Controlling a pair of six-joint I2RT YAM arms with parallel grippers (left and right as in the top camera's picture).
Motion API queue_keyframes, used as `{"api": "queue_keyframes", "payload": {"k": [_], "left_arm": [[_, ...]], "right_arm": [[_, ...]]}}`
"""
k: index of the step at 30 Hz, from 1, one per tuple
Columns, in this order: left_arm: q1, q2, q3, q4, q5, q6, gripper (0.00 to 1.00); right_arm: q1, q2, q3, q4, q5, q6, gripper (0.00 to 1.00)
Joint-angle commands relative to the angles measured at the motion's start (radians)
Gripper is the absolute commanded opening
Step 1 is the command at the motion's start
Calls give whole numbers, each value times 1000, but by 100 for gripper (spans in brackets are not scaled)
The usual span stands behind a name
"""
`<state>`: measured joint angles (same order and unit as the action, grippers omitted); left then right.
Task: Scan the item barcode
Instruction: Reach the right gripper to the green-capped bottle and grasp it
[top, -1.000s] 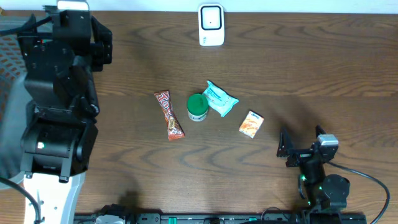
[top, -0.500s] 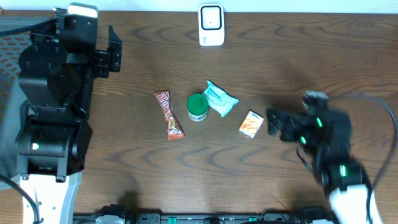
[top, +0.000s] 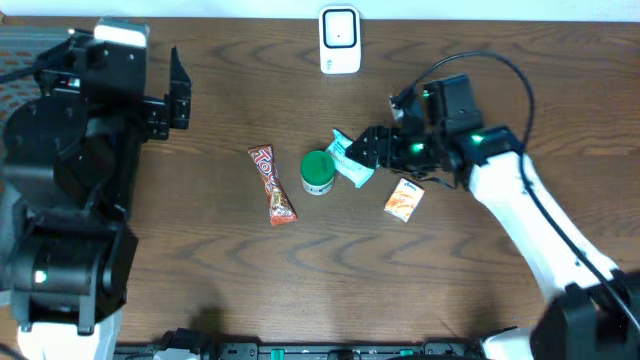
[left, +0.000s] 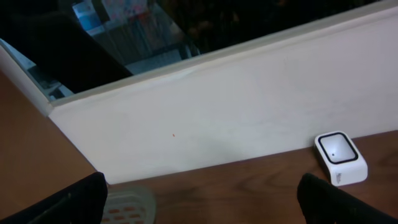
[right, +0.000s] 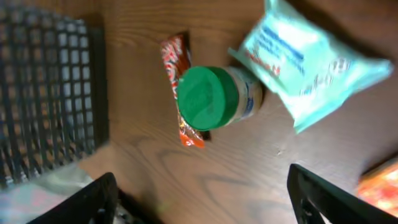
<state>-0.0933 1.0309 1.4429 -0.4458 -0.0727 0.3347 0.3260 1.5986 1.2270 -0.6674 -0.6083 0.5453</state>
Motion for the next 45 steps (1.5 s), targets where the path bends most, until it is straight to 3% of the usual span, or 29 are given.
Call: {"api": "queue_keyframes", "payload": {"k": [1, 4, 5, 14, 26, 45], "left_arm": [[5, -31, 1, -3, 14, -19, 98], [5, -43, 1, -6, 14, -19, 98], [5, -45, 1, -8, 14, -18, 98], [5, -45, 1, -17, 14, -18, 98], [5, -45, 0, -18, 13, -18, 98], [5, -47, 0, -19, 13, -18, 98]], "right_arm": [[54, 31, 42, -11, 66, 231, 93], [105, 40, 81, -58, 196, 346, 93], [126, 43, 98, -73, 238, 378, 99], [257, 181, 344, -315, 491, 634, 99], [317, 486, 658, -449, 493, 674, 99], [341, 621, 662, -464, 468, 725, 99]]}}
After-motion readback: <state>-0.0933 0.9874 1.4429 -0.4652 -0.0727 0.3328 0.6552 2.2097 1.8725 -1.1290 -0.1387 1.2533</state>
